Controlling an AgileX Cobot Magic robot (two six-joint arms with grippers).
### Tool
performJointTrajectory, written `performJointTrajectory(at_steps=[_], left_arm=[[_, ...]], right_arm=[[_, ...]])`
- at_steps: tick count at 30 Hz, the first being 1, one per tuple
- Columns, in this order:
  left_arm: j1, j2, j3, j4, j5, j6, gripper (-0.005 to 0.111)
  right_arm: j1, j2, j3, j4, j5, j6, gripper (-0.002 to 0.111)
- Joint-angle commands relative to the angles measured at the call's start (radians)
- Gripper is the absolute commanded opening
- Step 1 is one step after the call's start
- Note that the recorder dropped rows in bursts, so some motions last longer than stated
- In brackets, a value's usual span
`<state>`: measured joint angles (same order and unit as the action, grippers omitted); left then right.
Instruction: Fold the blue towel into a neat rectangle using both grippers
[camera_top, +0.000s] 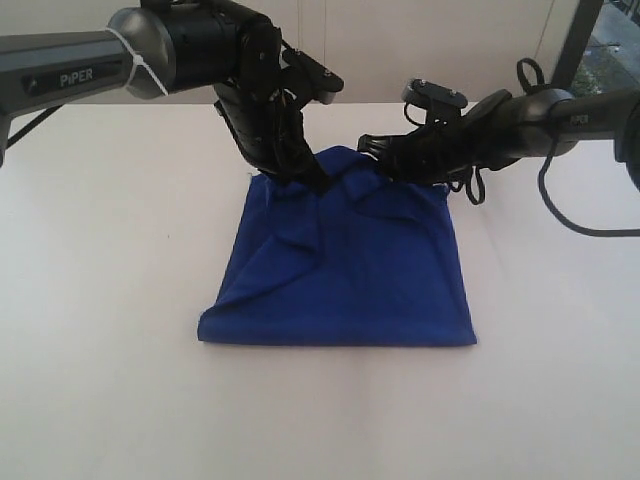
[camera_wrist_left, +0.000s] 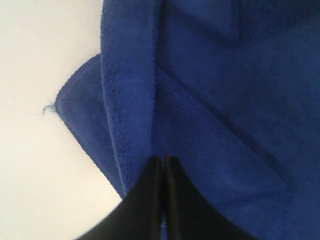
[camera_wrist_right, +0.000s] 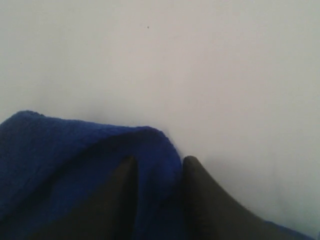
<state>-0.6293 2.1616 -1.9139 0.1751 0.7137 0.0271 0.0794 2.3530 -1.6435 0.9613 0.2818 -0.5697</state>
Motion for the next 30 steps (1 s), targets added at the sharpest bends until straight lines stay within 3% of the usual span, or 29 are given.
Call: performJointTrajectory(at_steps=[1, 5, 15, 20, 25, 30], left_arm=[[0.001, -0.008, 0.007, -0.013, 0.006, -0.013, 0.0], [0.001, -0.008, 0.007, -0.017, 0.006, -0.021, 0.0], [0.003, -0.01, 0.007, -0.011, -0.015, -0.035, 0.0], [0.007, -0.058, 0.007, -0.011, 0.025, -0.035, 0.0], [0.011, -0.147, 0.021, -0.011, 0.102, -0.027, 0.0], [0.009, -0.257, 0.116, -0.071, 0.109, -0.027, 0.0]], right_arm=[[0.001, 0.012, -0.001, -0.001, -0.022, -0.014, 0.016], [0.001, 0.012, -0.001, -0.001, -0.04, -0.014, 0.0], [-0.007, -0.068, 0.007, -0.031, 0.03, -0.014, 0.0], [-0.012, -0.182, 0.044, -0.189, 0.102, -0.01, 0.0], [-0.012, -0.321, 0.15, -0.359, 0.127, 0.025, 0.0], [-0.012, -0.473, 0.293, -0.395, 0.131, 0.027, 0.0]])
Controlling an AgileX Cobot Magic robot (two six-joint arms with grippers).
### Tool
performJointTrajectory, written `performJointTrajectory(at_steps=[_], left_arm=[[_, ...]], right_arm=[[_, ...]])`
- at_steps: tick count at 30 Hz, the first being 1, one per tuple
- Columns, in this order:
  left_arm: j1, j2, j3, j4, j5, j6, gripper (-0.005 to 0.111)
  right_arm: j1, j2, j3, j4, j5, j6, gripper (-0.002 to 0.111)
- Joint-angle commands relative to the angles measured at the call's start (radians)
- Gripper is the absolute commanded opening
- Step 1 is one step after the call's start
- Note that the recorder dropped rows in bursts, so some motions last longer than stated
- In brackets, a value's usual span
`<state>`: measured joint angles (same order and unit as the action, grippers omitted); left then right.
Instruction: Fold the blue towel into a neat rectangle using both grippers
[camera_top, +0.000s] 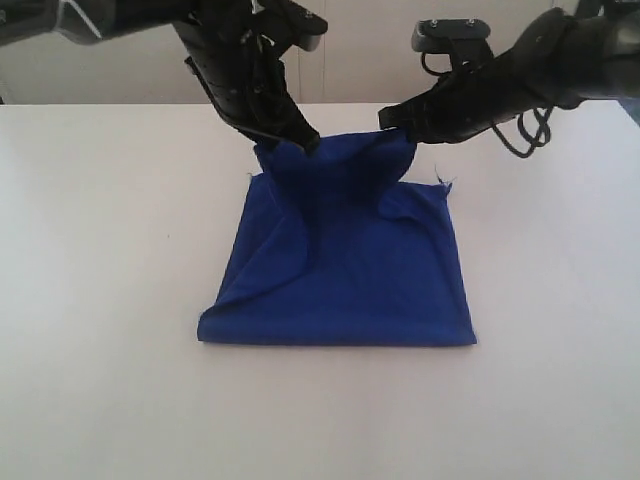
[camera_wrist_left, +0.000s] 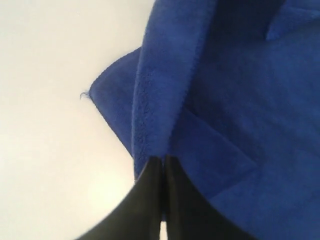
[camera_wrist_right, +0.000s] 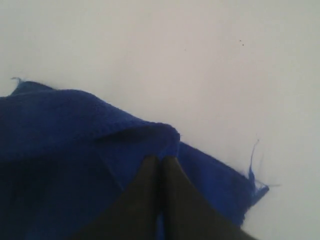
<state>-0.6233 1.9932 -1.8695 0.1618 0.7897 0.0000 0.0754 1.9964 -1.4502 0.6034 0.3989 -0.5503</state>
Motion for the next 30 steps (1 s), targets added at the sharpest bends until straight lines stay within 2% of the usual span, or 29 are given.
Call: performJointTrajectory(at_steps=[1, 6, 10, 15, 18, 22, 25, 30], left_arm=[[0.003, -0.109, 0.094, -0.069, 0.028, 0.0, 0.0], [-0.013, -0.253, 0.259, -0.147, -0.009, 0.062, 0.0], [-0.059, -0.383, 0.398, -0.154, -0.045, 0.067, 0.0], [-0.133, -0.56, 0.549, -0.162, -0.07, 0.056, 0.0], [-0.185, -0.643, 0.617, -0.176, -0.059, 0.034, 0.0], [-0.29, -0.762, 0.687, -0.183, -0.084, -0.015, 0.0], [-0.367, -0.847, 0.715, -0.183, -0.086, -0.059, 0.0], [-0.46, -0.935, 0.751, -0.183, -0.063, -0.14, 0.0]], right_arm=[[-0.008, -0.151, 0.129, -0.038, 0.023, 0.008, 0.0], [-0.006, -0.326, 0.26, -0.038, 0.056, 0.008, 0.0], [-0.006, -0.482, 0.37, -0.038, 0.084, 0.008, 0.0], [-0.006, -0.686, 0.461, -0.038, 0.214, 0.008, 0.0], [0.0, -0.807, 0.507, -0.038, 0.284, 0.008, 0.0], [0.023, -0.986, 0.562, -0.038, 0.343, 0.044, 0.0], [0.023, -1.12, 0.584, -0.037, 0.412, 0.095, 0.0], [0.023, -1.288, 0.601, -0.035, 0.548, 0.147, 0.0]])
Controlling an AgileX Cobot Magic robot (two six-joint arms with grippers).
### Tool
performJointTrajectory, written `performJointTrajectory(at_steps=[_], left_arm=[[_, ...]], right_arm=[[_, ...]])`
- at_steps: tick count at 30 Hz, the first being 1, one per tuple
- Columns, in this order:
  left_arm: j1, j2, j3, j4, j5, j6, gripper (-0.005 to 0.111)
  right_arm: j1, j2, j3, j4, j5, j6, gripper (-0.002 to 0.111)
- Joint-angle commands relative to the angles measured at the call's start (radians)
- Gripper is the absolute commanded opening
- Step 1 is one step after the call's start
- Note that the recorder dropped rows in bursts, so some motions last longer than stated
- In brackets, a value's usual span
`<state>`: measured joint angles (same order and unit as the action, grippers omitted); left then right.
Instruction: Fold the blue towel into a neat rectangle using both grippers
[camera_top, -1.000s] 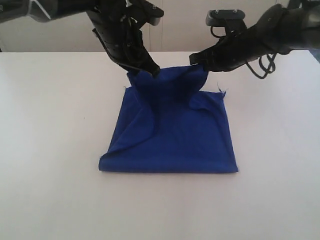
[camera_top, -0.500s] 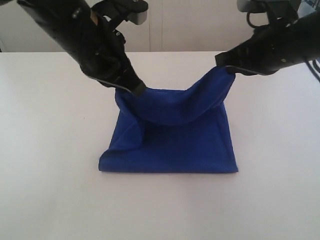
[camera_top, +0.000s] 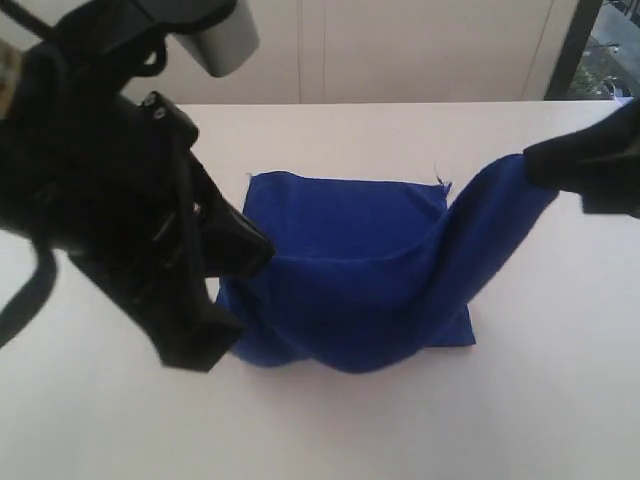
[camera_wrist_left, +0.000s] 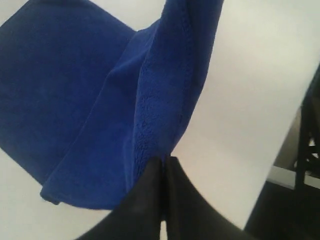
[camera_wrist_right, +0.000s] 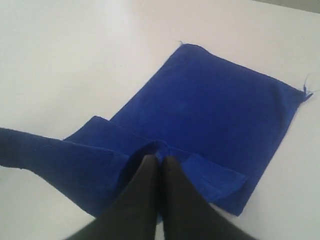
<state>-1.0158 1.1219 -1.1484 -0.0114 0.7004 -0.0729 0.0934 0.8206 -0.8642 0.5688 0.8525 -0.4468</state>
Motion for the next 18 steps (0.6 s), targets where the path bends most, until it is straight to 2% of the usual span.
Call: performJointTrajectory(at_steps=[1, 10, 18], left_arm=[[-0.083, -0.078, 0.037, -0.01, 0.035, -0.078, 0.0], [-0.206, -0.169, 0.116, -0.011, 0.064, -0.137, 0.0], [-0.213, -0.179, 0.184, -0.011, 0.087, -0.14, 0.0]], right_arm=[[0.005, -0.141, 0.017, 0.0, 0.122, 0.05, 0.0], [0.005, -0.284, 0.04, 0.079, 0.246, 0.111, 0.0], [0.005, -0.29, 0.04, 0.061, 0.342, 0.161, 0.0]])
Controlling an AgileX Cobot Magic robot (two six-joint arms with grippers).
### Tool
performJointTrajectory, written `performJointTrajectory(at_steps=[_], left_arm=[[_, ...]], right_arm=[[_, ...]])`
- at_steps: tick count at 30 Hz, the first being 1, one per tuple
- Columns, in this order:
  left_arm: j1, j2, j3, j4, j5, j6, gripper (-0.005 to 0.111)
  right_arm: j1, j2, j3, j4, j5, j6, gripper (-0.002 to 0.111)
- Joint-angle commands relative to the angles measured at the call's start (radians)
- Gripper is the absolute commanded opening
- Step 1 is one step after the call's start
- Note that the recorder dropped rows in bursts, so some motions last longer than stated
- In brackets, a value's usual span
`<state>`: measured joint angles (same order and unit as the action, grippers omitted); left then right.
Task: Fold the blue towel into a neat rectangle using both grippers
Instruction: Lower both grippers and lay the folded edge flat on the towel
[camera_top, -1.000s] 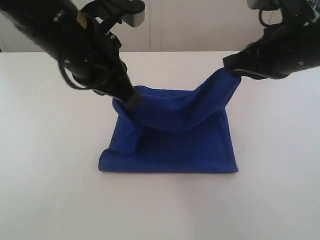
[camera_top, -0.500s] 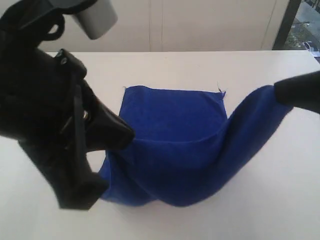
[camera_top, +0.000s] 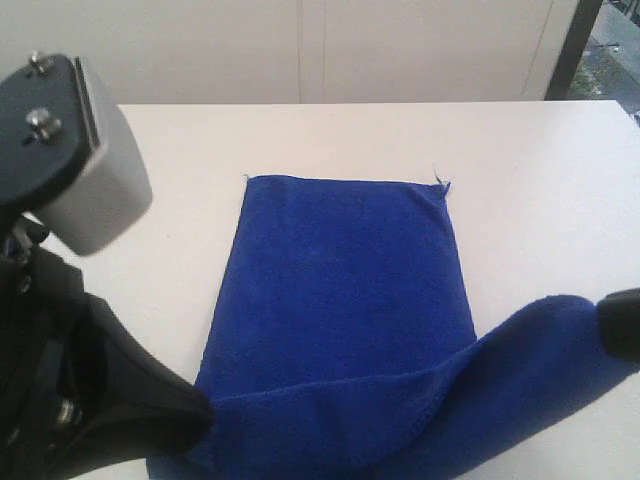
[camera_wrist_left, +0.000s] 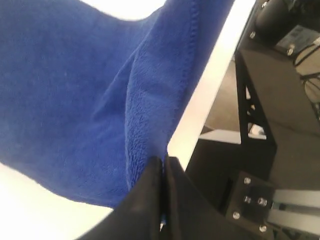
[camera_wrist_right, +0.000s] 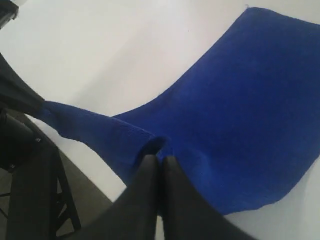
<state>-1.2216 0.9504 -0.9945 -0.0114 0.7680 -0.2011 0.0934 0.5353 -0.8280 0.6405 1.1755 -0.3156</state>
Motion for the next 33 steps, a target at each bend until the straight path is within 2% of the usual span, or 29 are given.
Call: performJointTrajectory(at_steps=[1, 10, 15, 17, 18, 22, 26, 27, 31, 33], left_arm=[[-0.007, -0.008, 0.034, -0.011, 0.019, -0.012, 0.0], [-0.007, -0.008, 0.047, 0.011, 0.037, -0.012, 0.0], [-0.007, -0.008, 0.118, 0.08, -0.018, -0.089, 0.0], [-0.007, -0.008, 0.149, 0.164, -0.02, -0.166, 0.0], [-0.007, -0.008, 0.176, 0.272, -0.027, -0.281, 0.0], [-0.007, -0.006, 0.196, 0.51, -0.083, -0.51, 0.0], [-0.005, 0.02, 0.196, 0.67, -0.163, -0.63, 0.0], [0.001, 0.027, 0.196, 0.686, -0.163, -0.634, 0.0], [0.099, 0.126, 0.196, 0.724, -0.173, -0.636, 0.0], [0.157, 0.192, 0.196, 0.739, -0.225, -0.636, 0.0]], right_arm=[[0.005, -0.005, 0.004, -0.015, 0.032, 0.036, 0.0], [0.005, -0.007, 0.004, -0.017, 0.046, 0.054, 0.0], [0.005, -0.007, 0.077, -0.053, 0.046, 0.054, 0.0], [0.005, -0.007, 0.125, -0.076, 0.021, 0.057, 0.0], [0.005, -0.003, 0.16, -0.092, -0.027, 0.058, 0.0], [0.005, 0.067, 0.185, -0.124, -0.11, 0.058, 0.0], [0.005, 0.222, 0.185, -0.185, -0.24, 0.083, 0.0], [0.005, 0.245, 0.185, -0.191, -0.264, 0.085, 0.0], [0.005, 0.402, 0.185, -0.2, -0.425, 0.09, 0.0], [0.005, 0.465, 0.185, -0.2, -0.494, 0.09, 0.0]])
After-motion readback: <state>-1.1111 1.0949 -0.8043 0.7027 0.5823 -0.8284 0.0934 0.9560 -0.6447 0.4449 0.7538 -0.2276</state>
